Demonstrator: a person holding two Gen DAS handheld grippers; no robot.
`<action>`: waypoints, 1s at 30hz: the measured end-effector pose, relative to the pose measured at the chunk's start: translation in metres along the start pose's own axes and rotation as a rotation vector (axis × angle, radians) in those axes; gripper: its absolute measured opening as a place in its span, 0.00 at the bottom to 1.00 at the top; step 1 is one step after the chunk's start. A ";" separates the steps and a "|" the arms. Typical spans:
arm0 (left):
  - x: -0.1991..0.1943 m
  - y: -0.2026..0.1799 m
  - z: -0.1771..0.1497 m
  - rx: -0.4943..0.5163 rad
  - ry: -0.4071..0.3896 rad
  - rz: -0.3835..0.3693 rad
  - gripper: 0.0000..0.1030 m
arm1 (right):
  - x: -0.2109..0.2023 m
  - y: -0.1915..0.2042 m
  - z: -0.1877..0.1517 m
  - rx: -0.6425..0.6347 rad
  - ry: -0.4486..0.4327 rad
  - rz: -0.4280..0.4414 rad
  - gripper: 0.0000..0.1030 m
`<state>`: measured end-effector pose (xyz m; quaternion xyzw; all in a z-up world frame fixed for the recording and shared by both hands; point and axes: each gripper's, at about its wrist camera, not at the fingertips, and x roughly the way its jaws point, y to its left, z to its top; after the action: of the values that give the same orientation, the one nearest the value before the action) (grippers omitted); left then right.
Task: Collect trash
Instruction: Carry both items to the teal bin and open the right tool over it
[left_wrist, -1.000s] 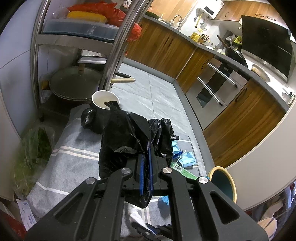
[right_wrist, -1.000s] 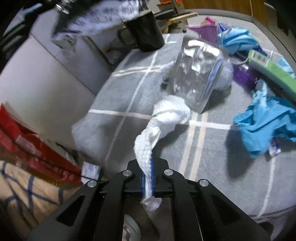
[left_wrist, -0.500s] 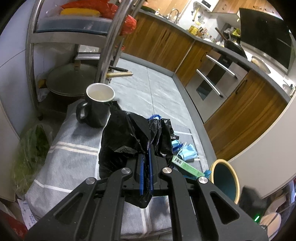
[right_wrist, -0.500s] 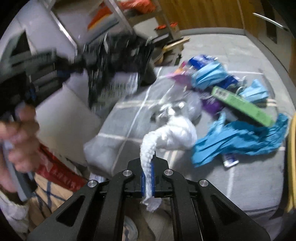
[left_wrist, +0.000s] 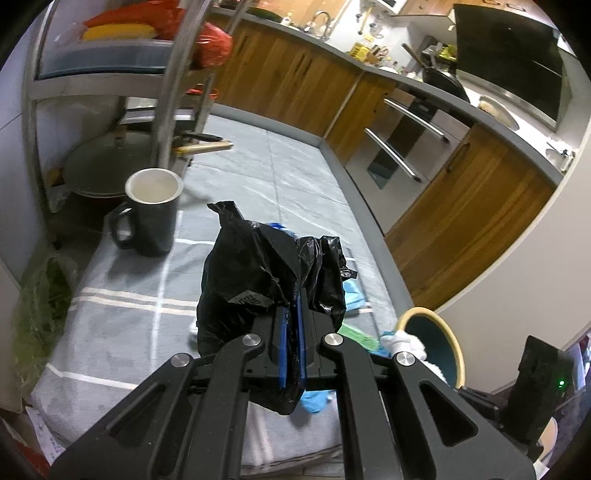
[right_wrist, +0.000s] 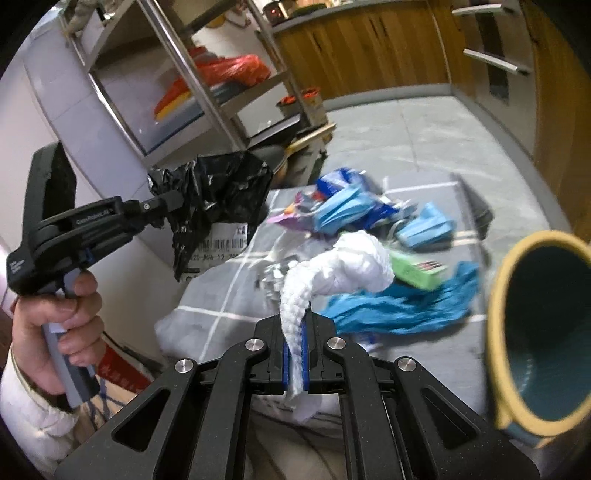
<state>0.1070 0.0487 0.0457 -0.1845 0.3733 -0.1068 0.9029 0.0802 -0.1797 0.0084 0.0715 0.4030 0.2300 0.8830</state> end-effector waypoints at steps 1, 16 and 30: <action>0.002 -0.006 0.000 0.007 0.003 -0.009 0.03 | -0.009 -0.007 0.000 0.002 -0.012 -0.014 0.06; 0.057 -0.133 -0.028 0.192 0.126 -0.141 0.03 | -0.061 -0.108 -0.041 0.125 -0.032 -0.238 0.06; 0.131 -0.218 -0.075 0.314 0.256 -0.165 0.04 | -0.061 -0.177 -0.065 0.338 0.044 -0.262 0.08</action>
<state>0.1327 -0.2120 0.0036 -0.0563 0.4472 -0.2598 0.8540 0.0586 -0.3686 -0.0487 0.1606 0.4611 0.0436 0.8716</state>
